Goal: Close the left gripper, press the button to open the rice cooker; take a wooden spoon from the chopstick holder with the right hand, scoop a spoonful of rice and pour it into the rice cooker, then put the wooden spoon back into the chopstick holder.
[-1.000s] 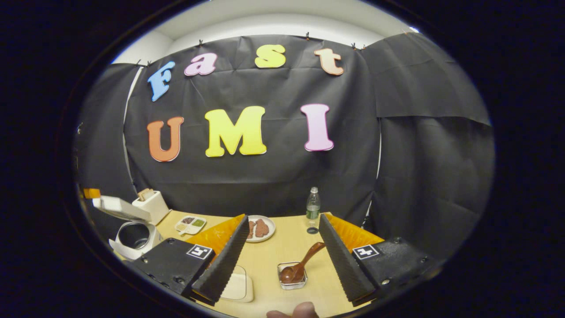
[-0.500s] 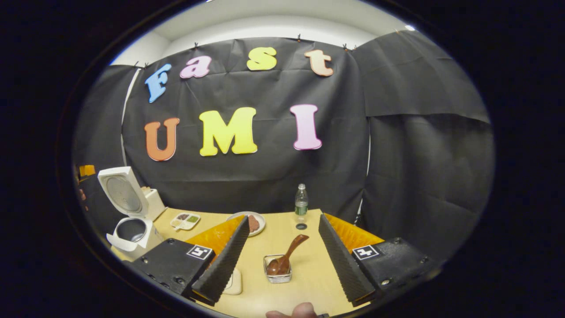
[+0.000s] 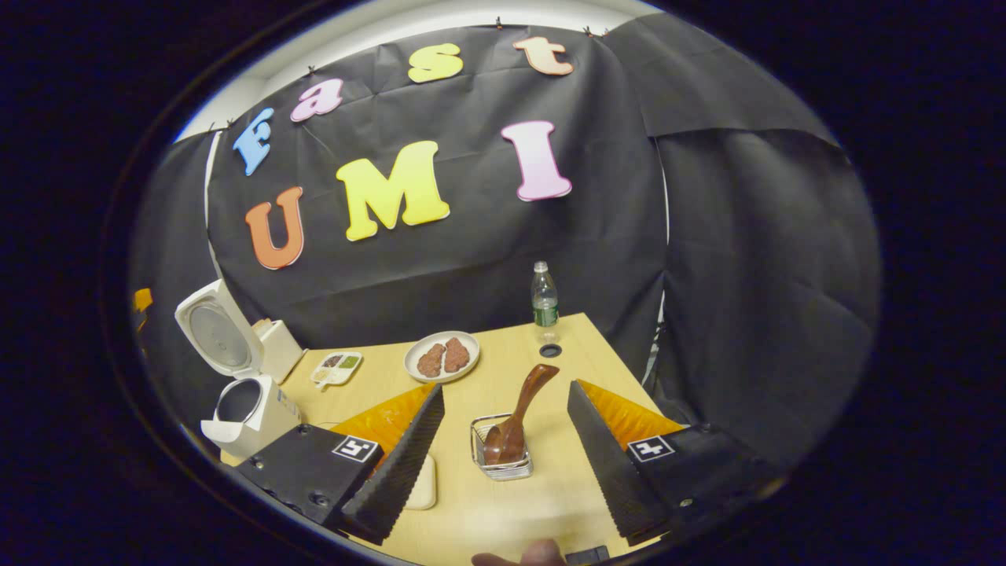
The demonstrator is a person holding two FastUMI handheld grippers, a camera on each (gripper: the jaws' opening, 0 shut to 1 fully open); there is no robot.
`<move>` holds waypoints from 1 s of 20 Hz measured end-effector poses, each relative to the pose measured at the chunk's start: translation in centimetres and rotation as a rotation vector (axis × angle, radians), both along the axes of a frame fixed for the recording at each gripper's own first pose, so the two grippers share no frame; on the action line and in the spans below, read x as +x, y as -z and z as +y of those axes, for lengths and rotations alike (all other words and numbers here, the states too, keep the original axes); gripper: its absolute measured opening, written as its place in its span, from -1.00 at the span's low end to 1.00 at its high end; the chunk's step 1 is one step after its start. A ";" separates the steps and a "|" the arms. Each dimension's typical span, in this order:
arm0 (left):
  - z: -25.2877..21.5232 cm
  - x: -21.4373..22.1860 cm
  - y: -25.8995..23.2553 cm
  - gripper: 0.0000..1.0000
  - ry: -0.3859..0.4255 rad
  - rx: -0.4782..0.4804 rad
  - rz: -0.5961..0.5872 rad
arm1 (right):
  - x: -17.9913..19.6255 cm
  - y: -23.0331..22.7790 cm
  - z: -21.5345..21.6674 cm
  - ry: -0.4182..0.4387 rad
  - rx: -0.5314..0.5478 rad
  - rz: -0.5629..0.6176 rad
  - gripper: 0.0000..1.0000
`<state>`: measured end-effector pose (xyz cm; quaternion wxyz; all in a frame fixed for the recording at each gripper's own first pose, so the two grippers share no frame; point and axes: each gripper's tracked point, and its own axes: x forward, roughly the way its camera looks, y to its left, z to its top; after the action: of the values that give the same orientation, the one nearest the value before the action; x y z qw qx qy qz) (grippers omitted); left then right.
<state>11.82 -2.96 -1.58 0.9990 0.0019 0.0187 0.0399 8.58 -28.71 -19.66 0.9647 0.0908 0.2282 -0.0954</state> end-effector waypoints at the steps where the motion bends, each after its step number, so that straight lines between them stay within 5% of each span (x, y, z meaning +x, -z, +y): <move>1: -0.2 -0.4 0.1 0.88 -0.001 0.001 0.005 | 0.8 1.4 -0.5 0.001 0.023 0.019 1.00; 12: -2.8 -0.5 2.4 0.88 -0.016 0.032 0.103 | 9.0 12.4 -2.4 -0.026 0.206 0.164 0.86; 16: -3.5 -0.4 3.0 0.88 -0.020 0.039 0.123 | 10.6 14.4 -2.8 -0.024 0.233 0.182 0.46; 20: -3.5 -0.6 3.6 0.88 -0.025 0.051 0.141 | 11.3 14.8 -2.6 -0.029 0.247 0.177 -0.38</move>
<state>11.25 -6.46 -5.23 0.9943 0.0301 0.0878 0.0523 19.83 -31.29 -34.41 0.9236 0.1967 0.3236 -0.0600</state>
